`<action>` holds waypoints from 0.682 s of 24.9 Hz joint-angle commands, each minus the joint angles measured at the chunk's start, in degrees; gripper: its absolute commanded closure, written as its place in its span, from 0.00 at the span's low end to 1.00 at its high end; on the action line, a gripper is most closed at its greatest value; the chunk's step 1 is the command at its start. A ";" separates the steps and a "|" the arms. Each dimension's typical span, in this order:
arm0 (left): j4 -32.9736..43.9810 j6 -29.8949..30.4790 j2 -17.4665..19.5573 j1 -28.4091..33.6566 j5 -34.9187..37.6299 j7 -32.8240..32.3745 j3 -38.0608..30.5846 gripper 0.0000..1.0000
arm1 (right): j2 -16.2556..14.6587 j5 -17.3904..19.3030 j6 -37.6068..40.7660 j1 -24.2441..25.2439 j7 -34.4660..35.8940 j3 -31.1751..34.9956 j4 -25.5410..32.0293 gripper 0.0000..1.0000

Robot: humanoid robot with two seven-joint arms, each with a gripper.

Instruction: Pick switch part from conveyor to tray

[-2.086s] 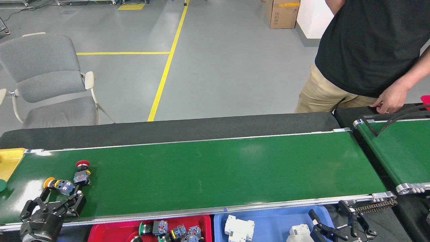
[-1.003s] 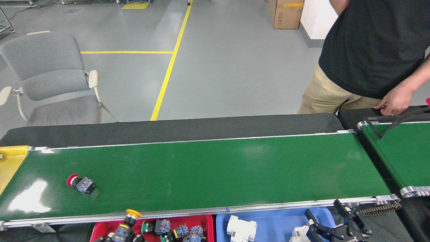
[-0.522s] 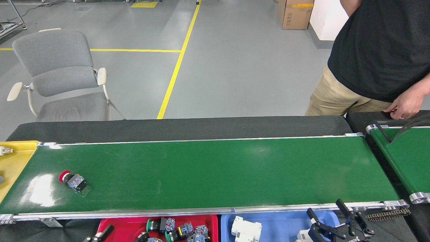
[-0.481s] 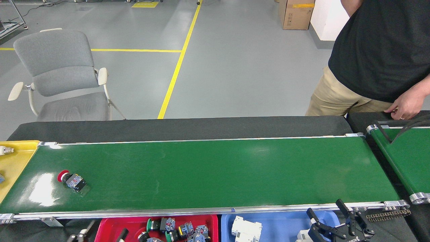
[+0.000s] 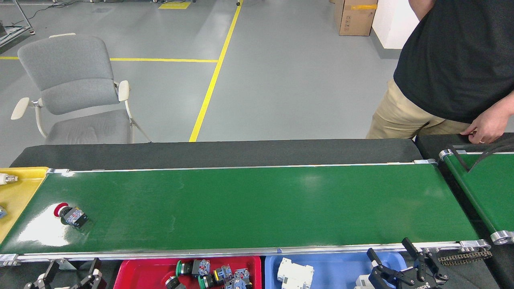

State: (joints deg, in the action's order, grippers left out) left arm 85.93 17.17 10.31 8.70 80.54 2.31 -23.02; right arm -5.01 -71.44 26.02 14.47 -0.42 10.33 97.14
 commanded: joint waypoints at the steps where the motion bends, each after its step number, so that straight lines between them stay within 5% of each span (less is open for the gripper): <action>1: -2.79 -2.05 2.96 -2.82 0.32 -1.25 -0.19 0.00 | 0.00 0.16 -0.01 -0.32 0.07 0.22 0.95 0.00; 17: -34.16 -3.28 16.58 -20.74 -0.12 -3.18 -1.51 0.00 | -0.18 0.25 0.61 -0.94 0.07 0.04 1.39 0.00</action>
State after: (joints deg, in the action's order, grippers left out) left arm 53.14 14.27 25.15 -10.71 80.63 -1.07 -24.13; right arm -4.97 -71.43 26.40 14.24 -0.42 10.28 97.82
